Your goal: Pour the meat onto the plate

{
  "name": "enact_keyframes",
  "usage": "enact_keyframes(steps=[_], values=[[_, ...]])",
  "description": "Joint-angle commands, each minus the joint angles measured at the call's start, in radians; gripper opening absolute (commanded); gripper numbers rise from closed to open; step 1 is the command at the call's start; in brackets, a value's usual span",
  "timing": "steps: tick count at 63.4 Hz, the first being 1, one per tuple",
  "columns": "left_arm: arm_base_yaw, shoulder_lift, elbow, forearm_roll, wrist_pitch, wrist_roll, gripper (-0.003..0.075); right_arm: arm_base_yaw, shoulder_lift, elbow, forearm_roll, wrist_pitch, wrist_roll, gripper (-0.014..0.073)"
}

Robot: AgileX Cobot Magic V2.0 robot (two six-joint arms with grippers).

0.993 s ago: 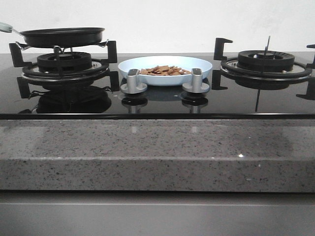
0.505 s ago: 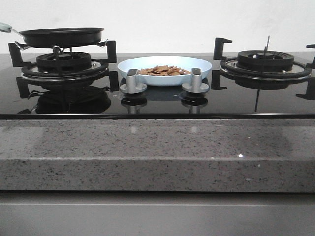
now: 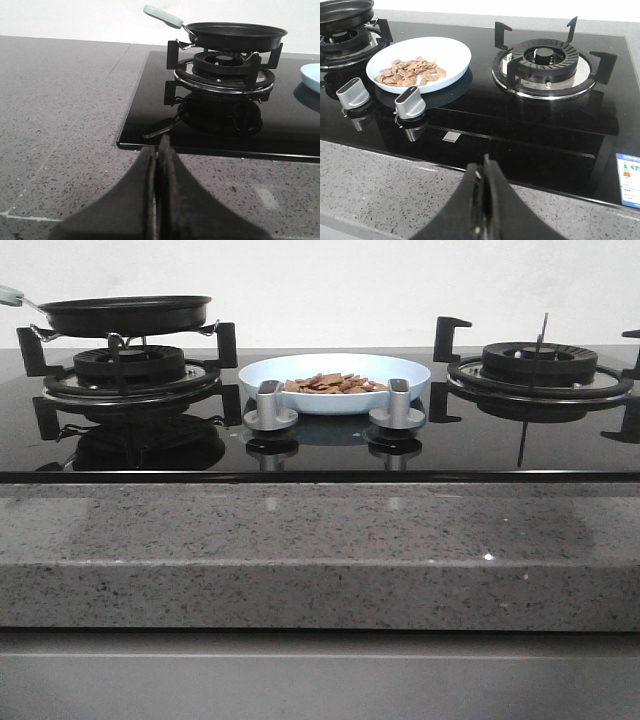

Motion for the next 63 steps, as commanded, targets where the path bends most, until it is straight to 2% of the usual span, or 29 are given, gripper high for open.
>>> enact_keyframes(steps=[1, 24, 29, 48, 54, 63], values=[[0.000, -0.016, 0.006, -0.011, -0.095, -0.008, -0.0020, -0.002, 0.006, -0.026, -0.004, -0.082, -0.010, -0.0060], [0.000, -0.016, 0.006, -0.011, -0.095, -0.008, -0.0020, -0.002, 0.006, -0.026, -0.011, -0.084, -0.010, -0.0060], [0.000, -0.016, 0.006, -0.011, -0.095, -0.008, -0.0020, -0.002, 0.005, -0.009, -0.011, -0.123, -0.010, -0.0060], [0.000, -0.016, 0.006, -0.011, -0.095, -0.008, -0.0020, -0.074, -0.112, 0.280, -0.044, -0.449, 0.004, -0.0060], [0.000, -0.016, 0.006, -0.011, -0.095, -0.008, -0.0020, -0.098, -0.183, 0.363, -0.087, -0.481, 0.073, -0.0060], [0.000, -0.016, 0.006, -0.011, -0.095, -0.008, -0.0020, -0.112, -0.284, 0.439, -0.120, -0.449, 0.132, -0.0060]])
